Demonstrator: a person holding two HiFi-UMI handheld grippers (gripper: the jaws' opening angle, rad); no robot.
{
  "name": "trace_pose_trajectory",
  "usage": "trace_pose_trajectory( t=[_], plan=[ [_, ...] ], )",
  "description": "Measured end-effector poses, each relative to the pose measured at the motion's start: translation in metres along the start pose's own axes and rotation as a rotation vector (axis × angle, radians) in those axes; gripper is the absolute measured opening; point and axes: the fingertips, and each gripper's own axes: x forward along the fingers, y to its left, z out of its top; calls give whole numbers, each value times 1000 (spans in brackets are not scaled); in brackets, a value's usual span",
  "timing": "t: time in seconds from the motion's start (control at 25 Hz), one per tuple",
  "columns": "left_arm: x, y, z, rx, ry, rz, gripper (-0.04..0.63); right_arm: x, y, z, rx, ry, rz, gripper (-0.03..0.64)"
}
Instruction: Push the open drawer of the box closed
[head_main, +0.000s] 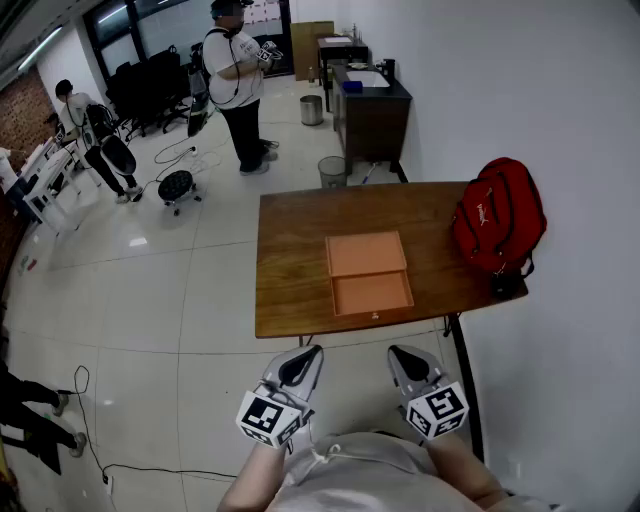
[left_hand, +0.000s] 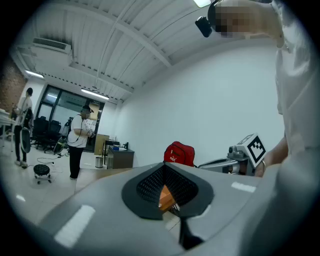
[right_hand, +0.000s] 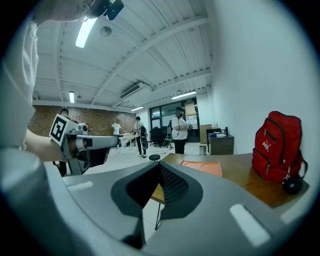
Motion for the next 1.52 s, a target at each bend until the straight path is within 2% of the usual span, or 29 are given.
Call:
trace_pose_trajectory(
  t=[0.32,0.56,0.84,1.12,1.28,1.44,1.52],
  plan=[
    [-4,23,-24,-53,42,1,6,10,-6,-16,29,36,-48,6],
    [21,29,-49,-86,91,-2,6,25,-41,-40,62,91,-74,6],
    [66,37,-80,-141,140,25,6,51,-85,-72,69,188,-47,6],
    [106,43,-140,-205,265,37,6,85,-110,-113,89,295,12,6],
    [125,39,-174,-223,345,21,6,99,-124,-142,119,363,4,6],
    [146,43,-199,-282,365,64,6,112,-134,-168,140,423,7,6],
    [154,46,-208,-279,390,92,6,117,-138,-175,155,438,11,6]
  ],
)
